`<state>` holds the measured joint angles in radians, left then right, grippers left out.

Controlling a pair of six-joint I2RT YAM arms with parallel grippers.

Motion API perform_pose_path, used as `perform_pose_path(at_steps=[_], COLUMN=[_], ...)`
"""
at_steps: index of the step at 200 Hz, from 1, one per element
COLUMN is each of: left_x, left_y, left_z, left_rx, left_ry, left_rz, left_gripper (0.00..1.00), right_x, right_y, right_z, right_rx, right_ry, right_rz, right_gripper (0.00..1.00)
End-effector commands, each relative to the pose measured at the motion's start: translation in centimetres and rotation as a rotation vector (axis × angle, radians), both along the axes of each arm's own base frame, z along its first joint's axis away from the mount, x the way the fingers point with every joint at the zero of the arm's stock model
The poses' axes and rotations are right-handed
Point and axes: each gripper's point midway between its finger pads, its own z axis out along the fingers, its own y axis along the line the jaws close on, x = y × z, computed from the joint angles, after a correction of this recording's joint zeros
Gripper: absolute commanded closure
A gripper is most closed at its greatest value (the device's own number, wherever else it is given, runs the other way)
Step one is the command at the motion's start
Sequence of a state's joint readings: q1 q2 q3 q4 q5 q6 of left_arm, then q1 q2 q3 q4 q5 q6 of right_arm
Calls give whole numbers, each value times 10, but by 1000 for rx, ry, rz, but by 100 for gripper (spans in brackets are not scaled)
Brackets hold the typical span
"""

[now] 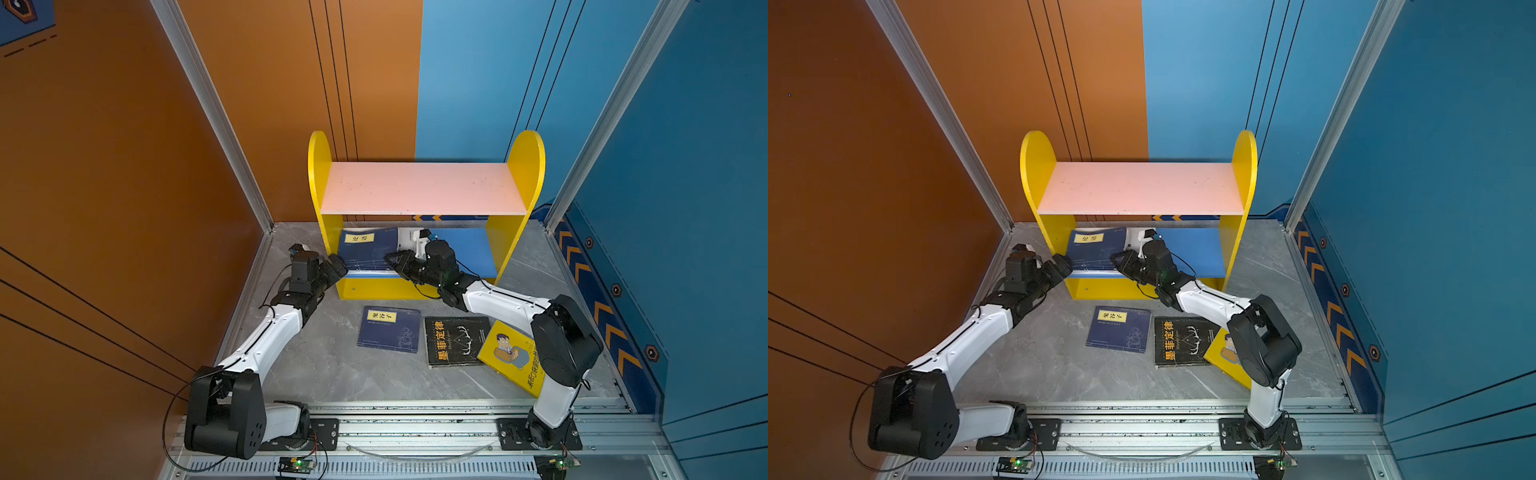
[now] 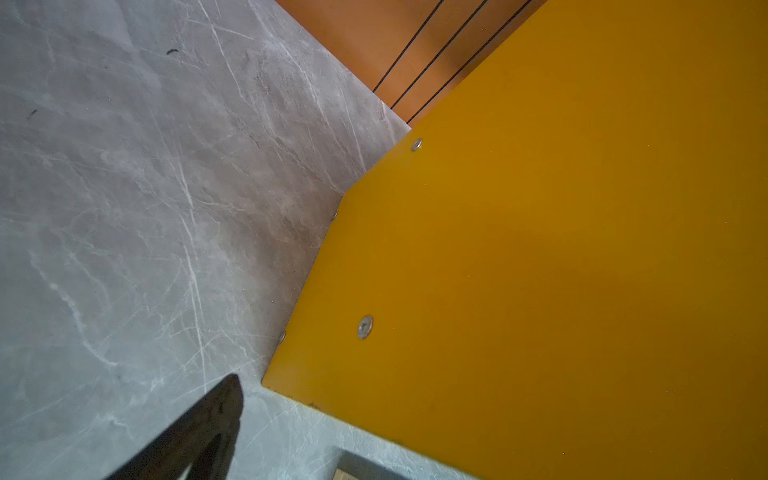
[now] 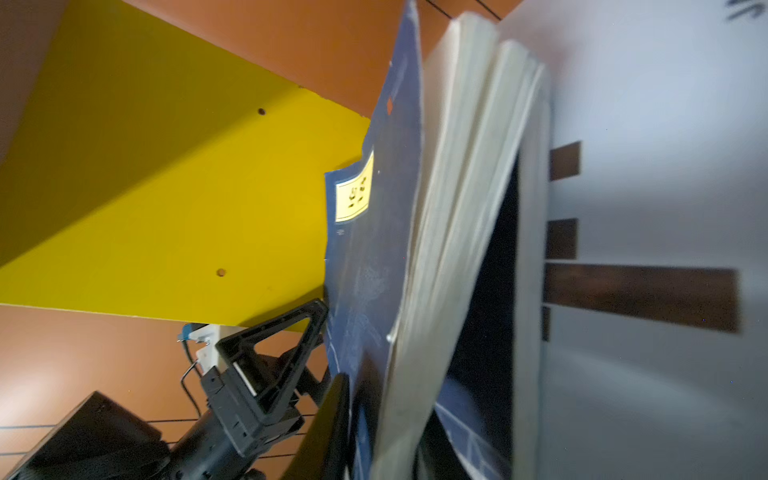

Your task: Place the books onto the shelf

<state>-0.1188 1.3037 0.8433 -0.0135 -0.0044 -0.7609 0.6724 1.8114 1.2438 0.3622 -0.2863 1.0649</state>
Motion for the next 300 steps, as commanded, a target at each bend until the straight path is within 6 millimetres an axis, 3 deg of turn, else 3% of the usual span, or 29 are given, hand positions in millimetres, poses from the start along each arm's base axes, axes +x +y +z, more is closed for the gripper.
perform_pose_path(at_steps=[1, 28, 58, 115, 188, 225, 270, 300], left_x=[-17, -16, -15, -15, -17, -21, -27, -28], left_y=[14, 16, 14, 11, -1, -7, -8, -6], left_z=[-34, -39, -40, -32, 18, 34, 37, 37], left_rx=[48, 36, 23, 0, -51, -64, -70, -91], left_ry=[120, 132, 131, 108, -56, -105, -111, -109], left_rz=[54, 61, 59, 51, -13, -57, -64, -60], left_gripper=[2, 2, 2, 2, 2, 2, 2, 2], right_x=[7, 11, 12, 11, 9, 0, -15, -21], right_y=[-18, -36, -45, -38, -32, -38, -35, -37], right_z=[10, -1, 2, 10, 21, 28, 35, 28], right_rx=[-89, -167, -180, -226, -245, -316, -413, -493], right_ry=[-39, -21, -34, -70, -121, -175, -269, -330], right_rz=[-54, -105, -127, -103, -76, -49, 24, 76], right_gripper=[64, 59, 59, 67, 71, 60, 50, 41])
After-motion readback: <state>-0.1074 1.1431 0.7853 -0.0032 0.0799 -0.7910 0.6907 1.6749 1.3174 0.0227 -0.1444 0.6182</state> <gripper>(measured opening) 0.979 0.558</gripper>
